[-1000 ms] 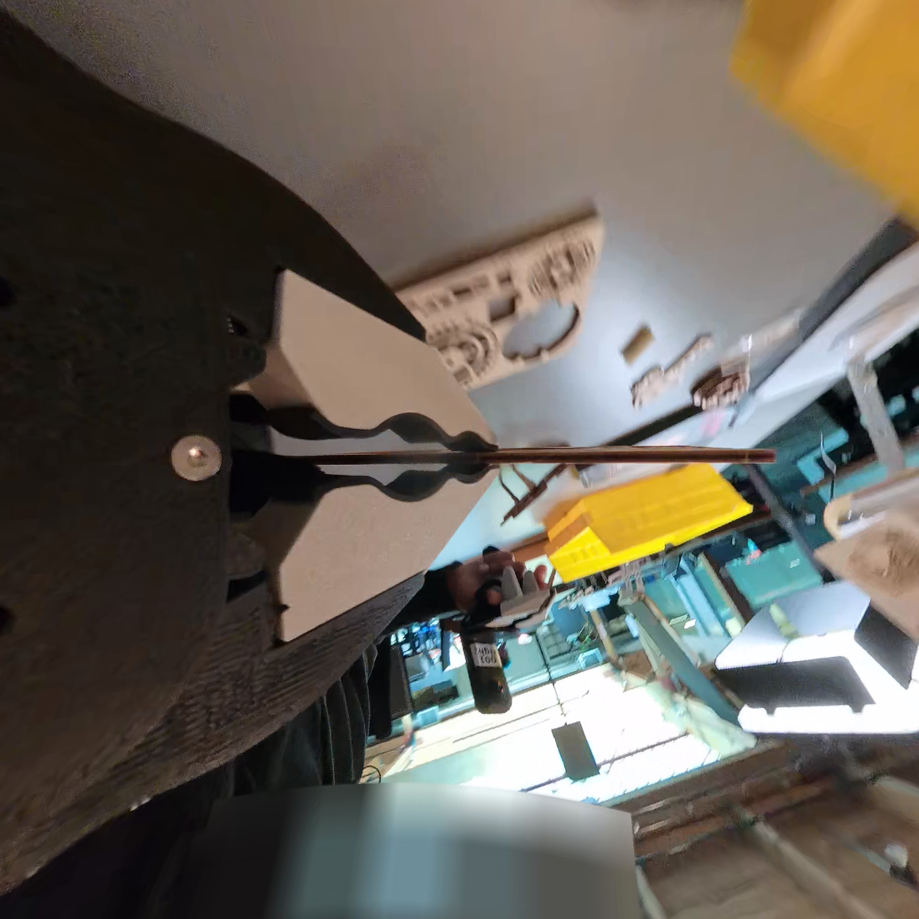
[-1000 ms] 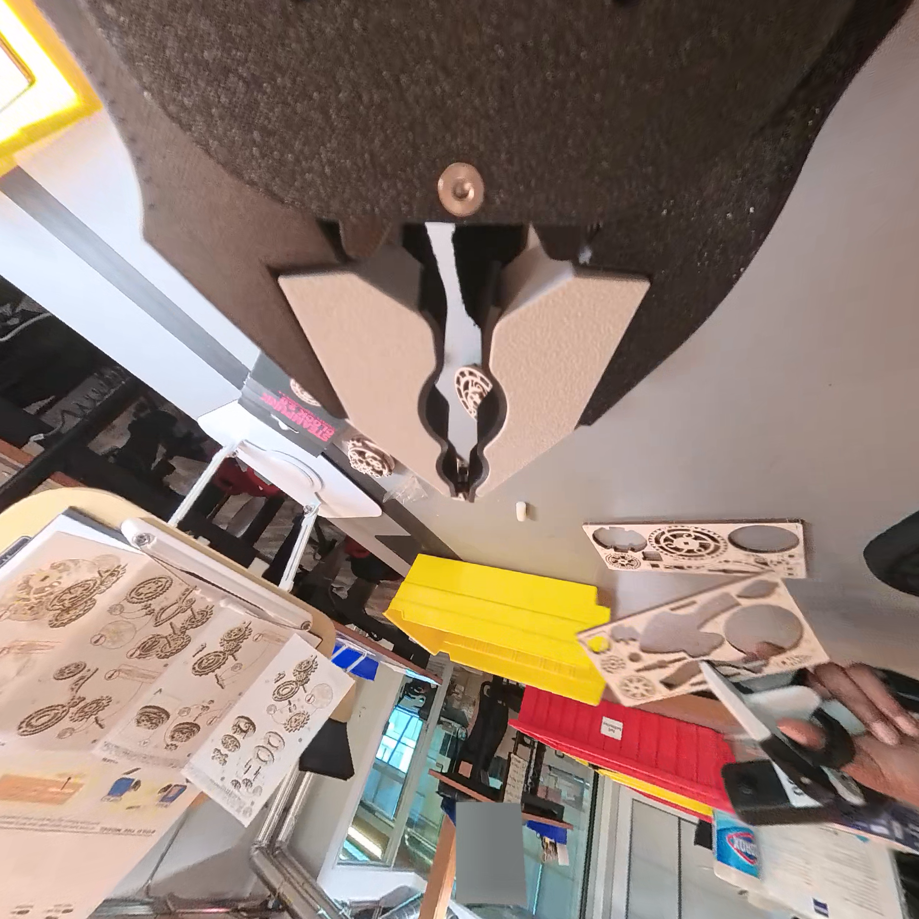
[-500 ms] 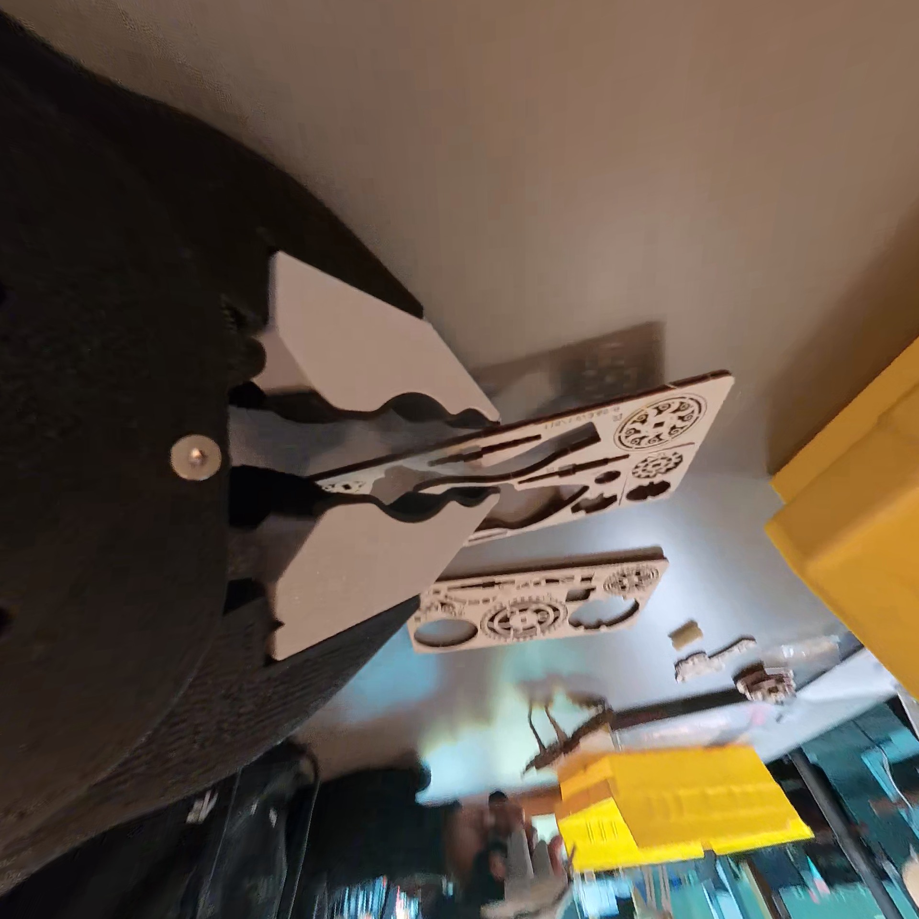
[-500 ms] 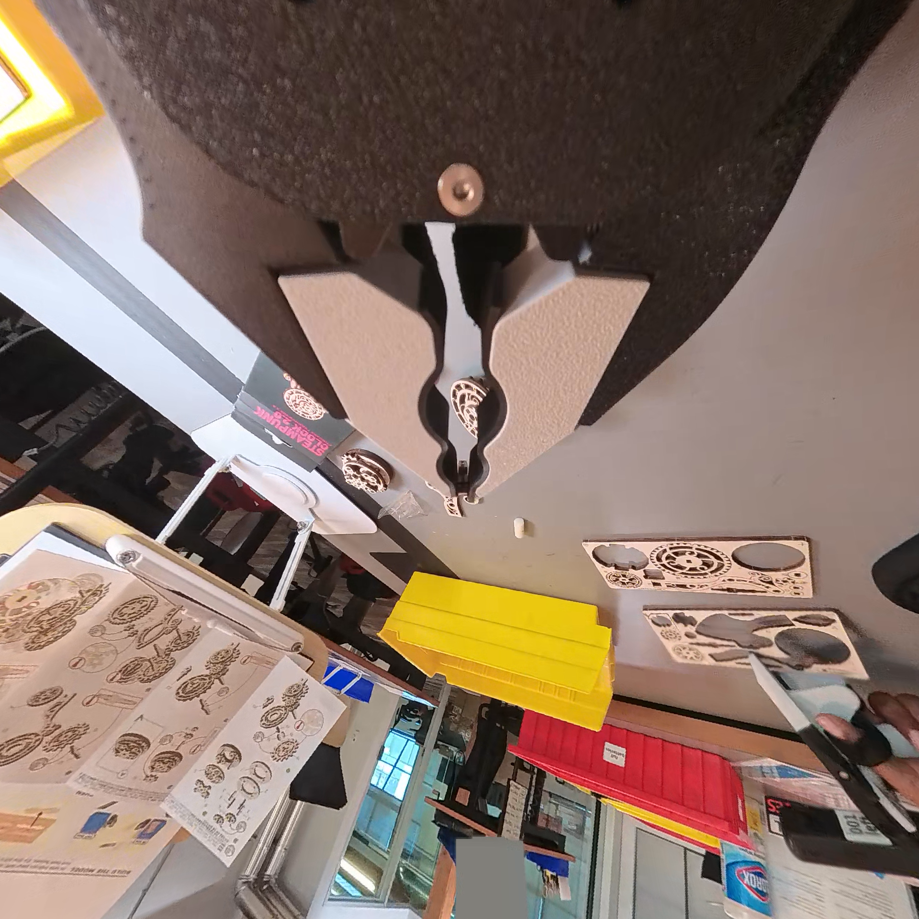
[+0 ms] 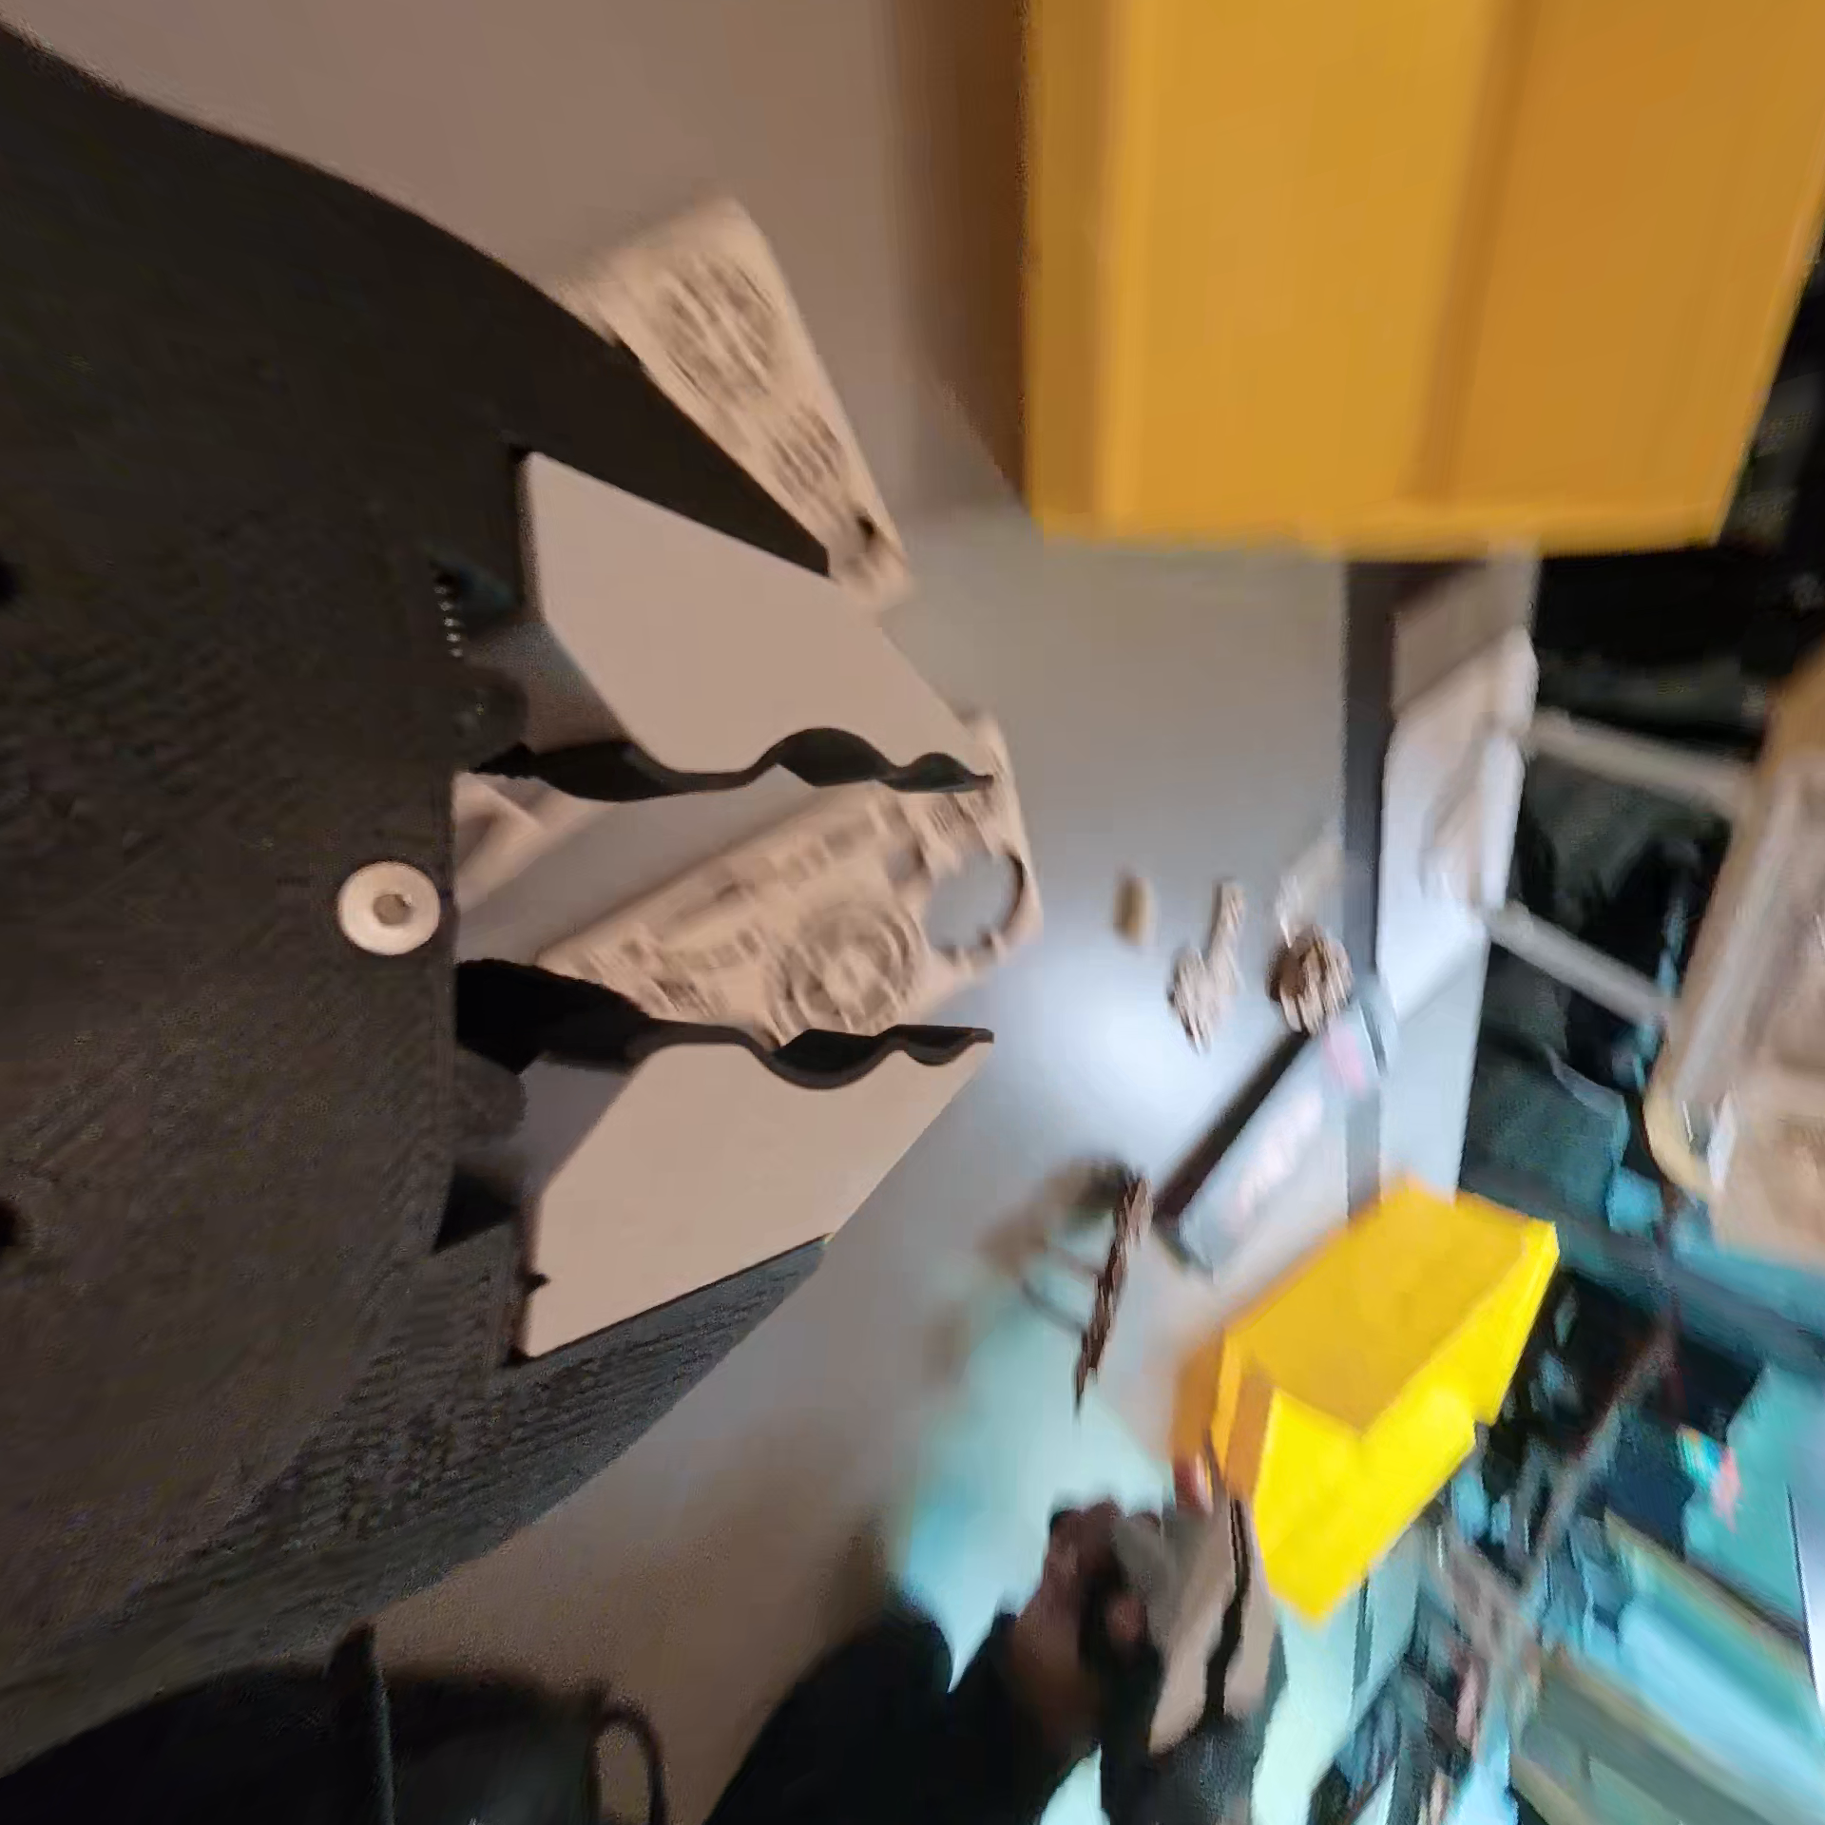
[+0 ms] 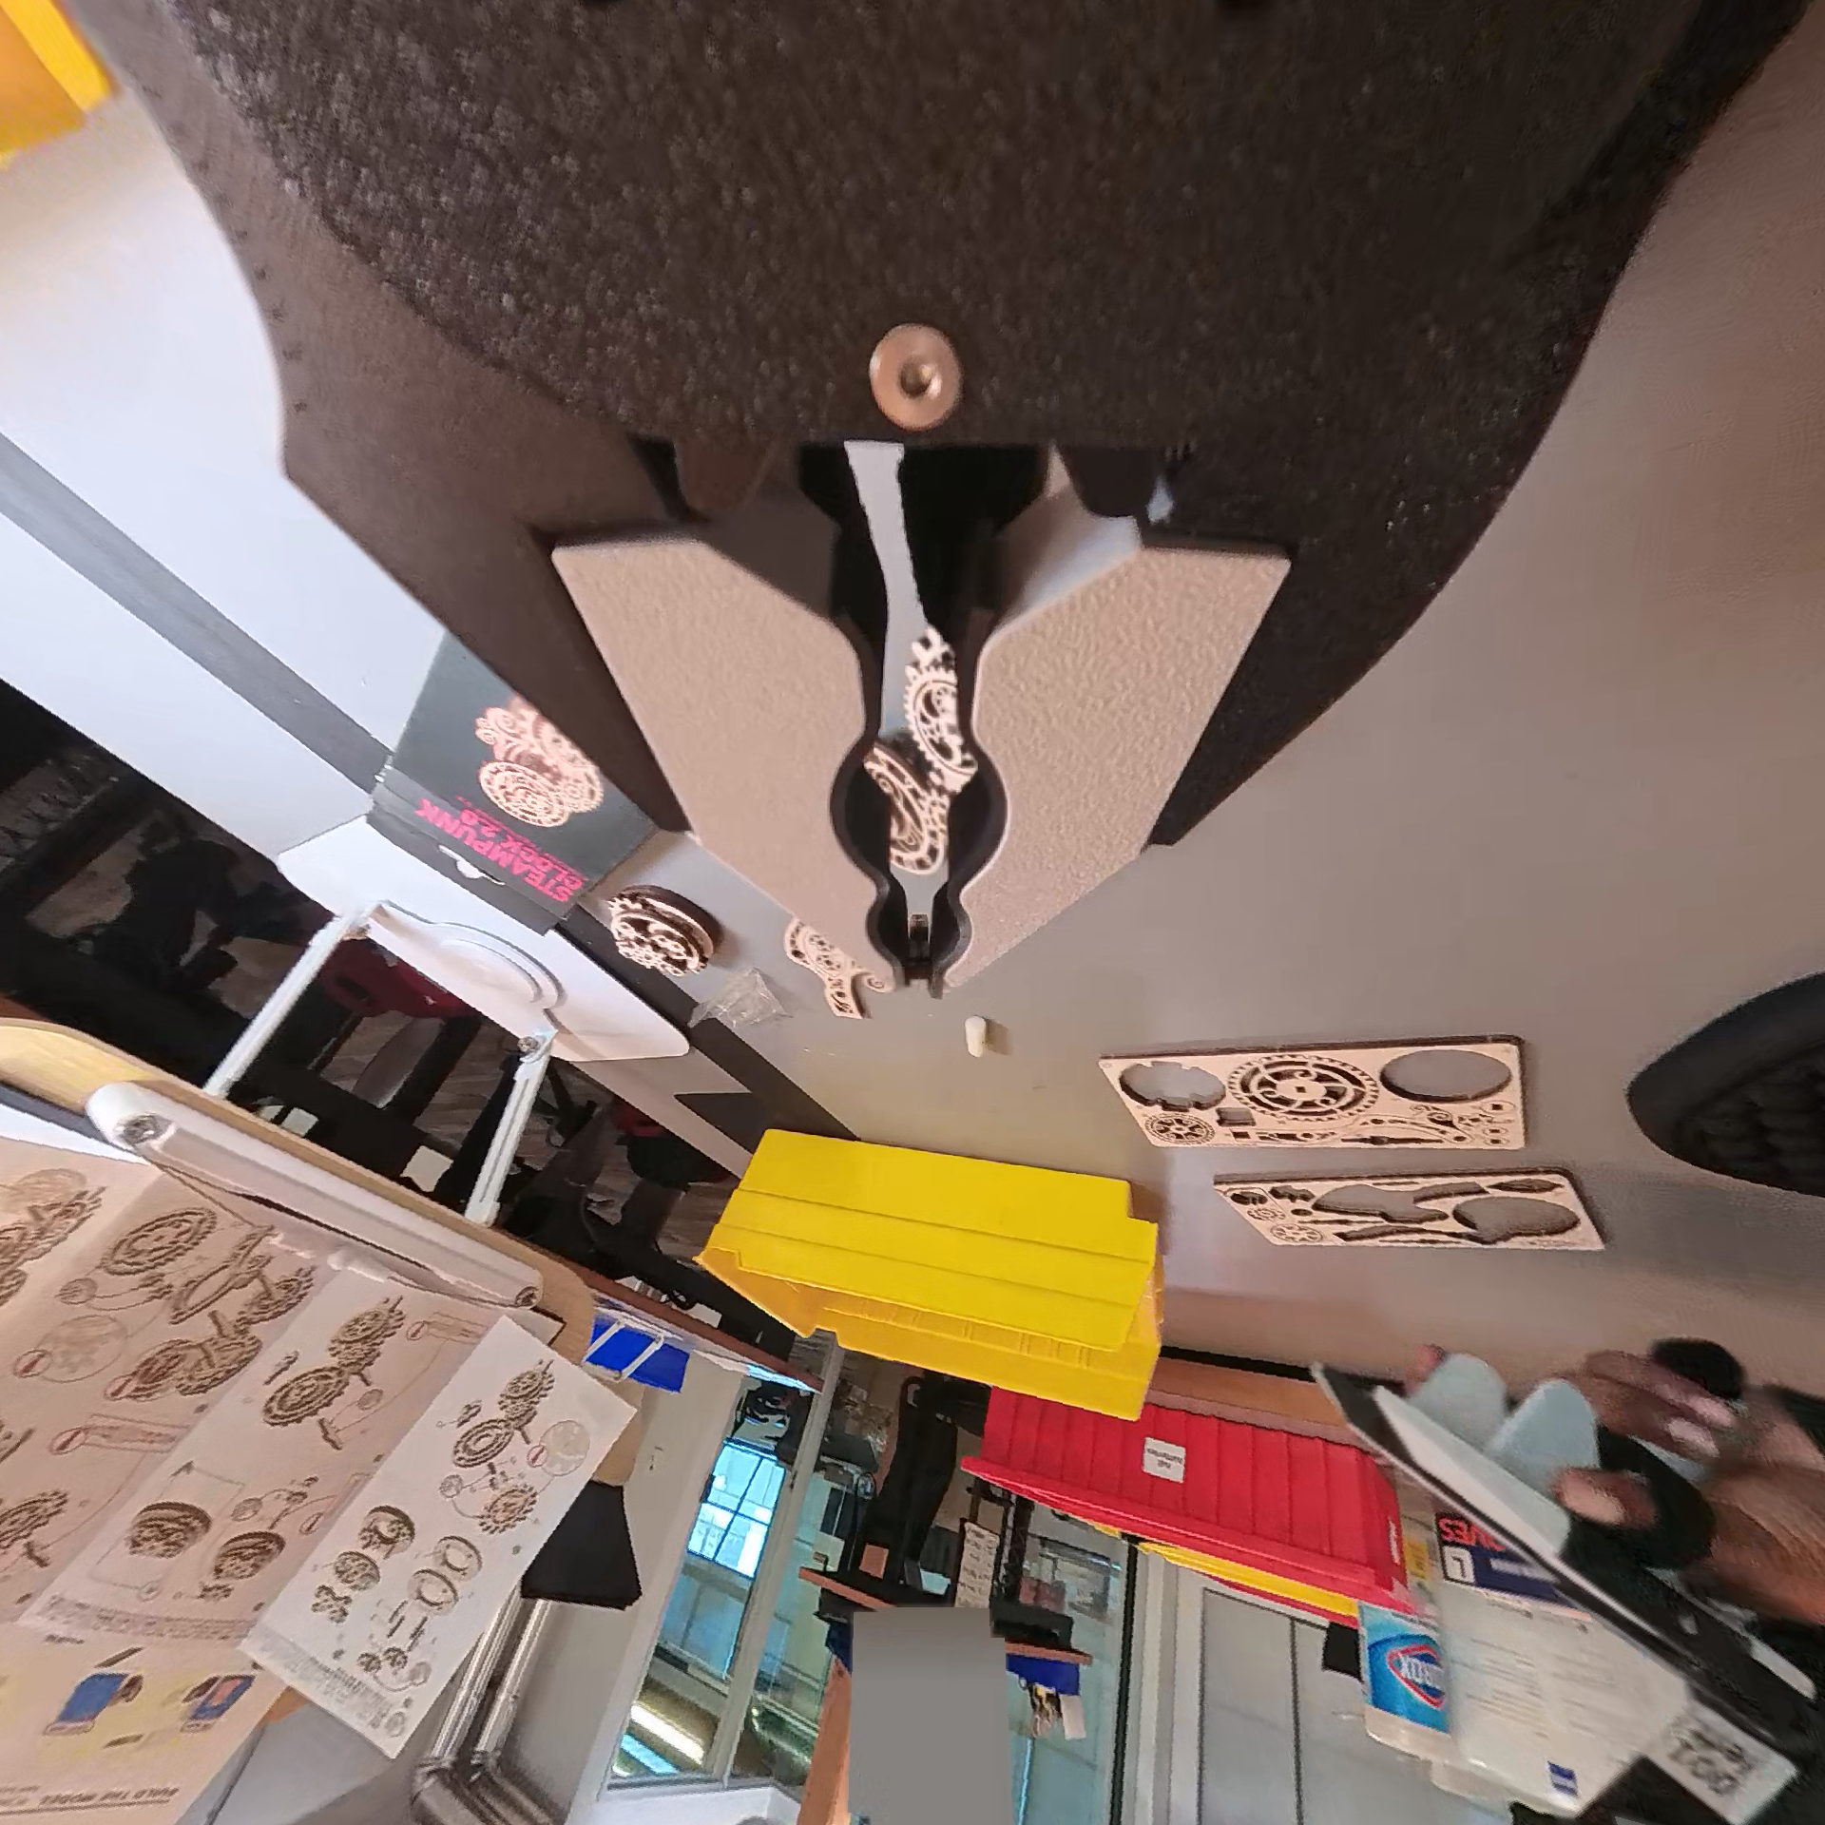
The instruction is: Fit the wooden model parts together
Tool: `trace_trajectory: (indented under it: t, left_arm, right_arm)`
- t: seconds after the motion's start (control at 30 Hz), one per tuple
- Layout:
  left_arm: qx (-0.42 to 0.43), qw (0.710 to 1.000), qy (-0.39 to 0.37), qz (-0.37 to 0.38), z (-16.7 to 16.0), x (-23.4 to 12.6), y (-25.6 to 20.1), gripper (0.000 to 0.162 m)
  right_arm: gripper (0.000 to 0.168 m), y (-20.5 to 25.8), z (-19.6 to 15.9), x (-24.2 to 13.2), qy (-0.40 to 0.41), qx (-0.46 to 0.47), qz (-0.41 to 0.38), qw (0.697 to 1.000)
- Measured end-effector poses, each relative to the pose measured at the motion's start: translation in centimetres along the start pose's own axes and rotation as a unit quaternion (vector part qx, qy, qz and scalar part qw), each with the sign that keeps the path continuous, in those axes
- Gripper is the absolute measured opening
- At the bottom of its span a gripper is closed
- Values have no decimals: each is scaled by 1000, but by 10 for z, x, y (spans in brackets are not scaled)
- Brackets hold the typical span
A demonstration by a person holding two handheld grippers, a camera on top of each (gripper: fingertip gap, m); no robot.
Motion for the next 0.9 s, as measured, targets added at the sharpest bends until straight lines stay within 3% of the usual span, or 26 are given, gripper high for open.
trace_trajectory:
  t: [0.13, 0.27, 0.37, 0.47, 0.57, 0.73, 0.9]
  left_arm:
    - [98, 986, 1, -137, 22, 68, -77, 40]
    - [166, 961, 35, -218, 30, 128, -140, 38]
    - [126, 954, 45, -269, 31, 159, -158, 34]
    - [41, 927, 27, -372, 23, 166, -157, 32]
    - [71, 909, 2, -411, 11, 161, -160, 19]
    - [120, 907, -19, -404, 13, 156, -170, 4]
    - [135, 902, -13, -410, 7, 151, -173, 2]
  right_arm:
    - [1, 9, 2, 4, -11, 17, 29, 999]
    - [2, 20, 8, 5, -42, 54, 74, 995]
    - [2, 26, 15, 3, -73, 67, 102, 990]
    - [1, 31, 20, -1, -98, 95, 146, 980]
    - [1, 33, 21, -1, -112, 130, 191, 967]
    - [1, 38, 19, 3, -112, 157, 245, 950]
    - [1, 42, 17, 0, -105, 158, 279, 941]
Point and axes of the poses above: each gripper's, where its closed fingertips meet, x out along the fingers, z out of its top, y = z × x across the jaws, the point moved 8 cm from there along -x, back along the fingers, and after that the axes turned 11 degrees about y, right-handed, at the moved point
